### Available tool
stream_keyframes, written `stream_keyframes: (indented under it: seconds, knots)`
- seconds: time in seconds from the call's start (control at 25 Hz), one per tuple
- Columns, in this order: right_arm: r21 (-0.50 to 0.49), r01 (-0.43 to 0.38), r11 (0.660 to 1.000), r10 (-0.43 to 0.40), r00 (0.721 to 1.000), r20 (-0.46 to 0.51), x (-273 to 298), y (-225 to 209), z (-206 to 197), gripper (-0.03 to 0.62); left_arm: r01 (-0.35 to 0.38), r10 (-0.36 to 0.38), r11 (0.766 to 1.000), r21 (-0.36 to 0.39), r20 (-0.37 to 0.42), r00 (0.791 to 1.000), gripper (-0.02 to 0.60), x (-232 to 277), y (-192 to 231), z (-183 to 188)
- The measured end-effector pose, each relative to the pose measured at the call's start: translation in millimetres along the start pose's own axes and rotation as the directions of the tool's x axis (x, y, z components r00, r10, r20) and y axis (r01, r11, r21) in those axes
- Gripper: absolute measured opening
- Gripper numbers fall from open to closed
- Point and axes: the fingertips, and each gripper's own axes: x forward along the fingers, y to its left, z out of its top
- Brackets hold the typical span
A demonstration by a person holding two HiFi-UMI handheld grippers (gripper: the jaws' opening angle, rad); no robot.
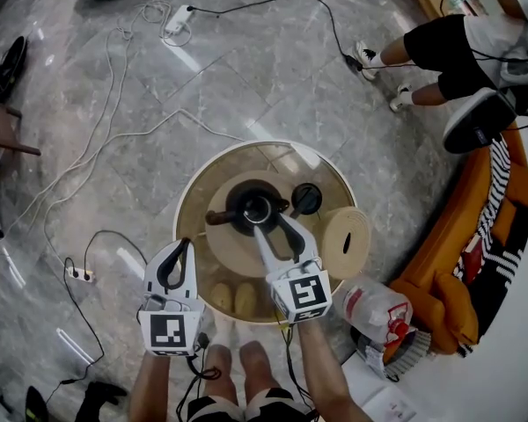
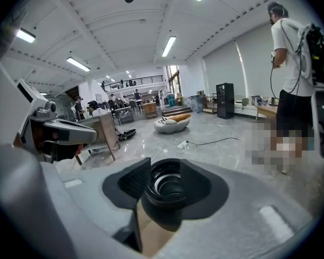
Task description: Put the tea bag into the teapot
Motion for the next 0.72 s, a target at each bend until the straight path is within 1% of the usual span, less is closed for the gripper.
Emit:
stream_keyframes:
  seconds: [0.08,0.2,0.32,0.36,0.44,0.48,0.52,0.6,0.64,0.72]
  knots:
    - [-0.004,0.001,1.000,-0.001,1.000,0.003,-5,2,6,0.170,0.005,-0.006,1.000,0.026,0.016,1.000,0.021,-5,0,6]
    - [-0.006,0.007,1.000,-0.007,1.000,0.018,-15,3,21,0.170,-0.003,0.003,1.000,-0.010,0.019,1.000,0.021,-14,-3,22]
    - [-0.005,0.016,1.000,-0.015,0.999,0.041,-29,4,42,0.170,-0.005,0.006,1.000,-0.017,0.030,1.000,0.021,-25,-6,43]
    - [-0.006,0.017,1.000,-0.017,0.999,0.047,-34,6,49,0.170,-0.001,0.001,1.000,0.007,0.043,0.999,0.021,-30,-7,51]
    - [-0.012,0.022,1.000,-0.021,0.998,0.062,-46,8,67,0.169,0.012,-0.018,0.997,0.077,0.076,0.997,0.021,-39,-9,69]
    - [-0.016,0.026,1.000,-0.025,0.997,0.074,-52,9,77,0.169,0.017,-0.025,0.995,0.093,0.087,0.996,0.021,-44,-11,79]
    - [-0.019,0.031,0.999,-0.030,0.996,0.086,-59,11,88,0.162,0.020,-0.028,0.996,0.092,0.093,0.995,0.021,-50,-13,89]
    - [-0.024,0.044,0.999,-0.041,0.993,0.107,-75,13,107,0.147,0.020,-0.026,0.998,0.061,0.100,0.995,0.021,-63,-19,109]
    - [-0.026,0.048,0.998,-0.045,0.992,0.117,-83,15,116,0.144,0.022,-0.029,0.997,0.067,0.111,0.993,0.021,-70,-22,119]
    - [-0.031,0.058,0.998,-0.053,0.989,0.137,-98,19,135,0.135,0.026,-0.044,0.992,0.120,0.143,0.989,0.021,-83,-24,137]
